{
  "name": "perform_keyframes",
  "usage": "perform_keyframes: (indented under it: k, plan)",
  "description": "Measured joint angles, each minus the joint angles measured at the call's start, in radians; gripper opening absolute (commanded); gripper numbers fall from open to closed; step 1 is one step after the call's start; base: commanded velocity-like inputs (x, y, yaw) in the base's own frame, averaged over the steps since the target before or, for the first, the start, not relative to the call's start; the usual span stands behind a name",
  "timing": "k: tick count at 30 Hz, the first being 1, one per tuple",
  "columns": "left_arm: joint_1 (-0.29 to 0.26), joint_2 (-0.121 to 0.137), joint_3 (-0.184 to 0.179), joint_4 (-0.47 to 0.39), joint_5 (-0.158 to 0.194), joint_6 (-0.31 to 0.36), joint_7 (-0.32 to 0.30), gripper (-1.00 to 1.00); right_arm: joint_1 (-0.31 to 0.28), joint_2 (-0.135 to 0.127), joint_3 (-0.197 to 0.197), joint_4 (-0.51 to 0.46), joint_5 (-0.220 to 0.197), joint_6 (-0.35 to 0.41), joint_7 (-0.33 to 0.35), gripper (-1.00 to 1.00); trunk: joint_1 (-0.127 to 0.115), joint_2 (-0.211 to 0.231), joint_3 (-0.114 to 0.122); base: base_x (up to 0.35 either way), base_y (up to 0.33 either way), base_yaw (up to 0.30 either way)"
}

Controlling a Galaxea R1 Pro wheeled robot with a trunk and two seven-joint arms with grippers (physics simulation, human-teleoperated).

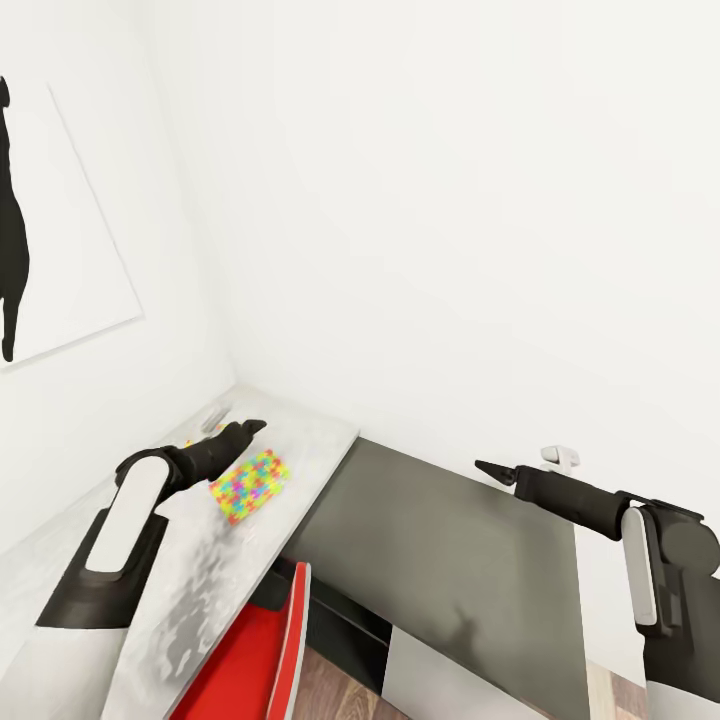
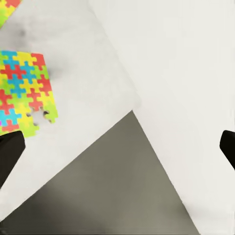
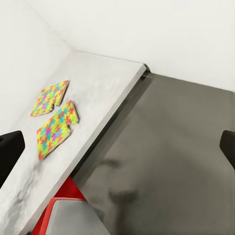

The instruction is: Put all the toys in the child's room - the three board games (two on the bed and one on the table), the two jigsaw puzzles on the table, and the tennis ball on the table - inside the toy box on the table in the child's room.

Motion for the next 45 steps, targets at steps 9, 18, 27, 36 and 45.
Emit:
perform_keyframes:
  k: [9,18,27,36,45]
  plan:
    - [-0.077,0.095,0.122,0.198,-0.003,0.029,-0.008,1.00,0.000,0.002,0.007,0.000,-0.001,0.000,0.000,1.00,0.000,0.000,0.000,0.000,0.000,0.000]
    - [-0.181,0.159,0.151,0.436,-0.006,0.031,-0.066,1.00,0.000,-0.004,0.043,-0.001,-0.001,0.000,0.001,1.00,0.000,0.000,0.000,0.000,0.000,0.000]
    - [-0.280,0.174,0.152,0.672,-0.075,0.011,-0.148,1.00,-0.001,-0.006,0.052,-0.002,-0.002,0.000,0.002,1.00,0.000,0.000,-0.003,0.000,0.000,0.000]
    - [-0.370,0.168,0.149,0.922,-0.232,-0.084,-0.283,1.00,-0.006,-0.008,0.051,-0.003,-0.003,0.000,0.002,1.00,0.000,0.000,-0.015,0.000,0.000,0.000]
    - [-0.415,0.164,0.144,1.034,-0.333,-0.173,-0.314,1.00,-0.009,-0.009,0.050,-0.003,-0.004,0.000,0.003,1.00,0.000,0.000,-0.029,0.000,0.000,0.000]
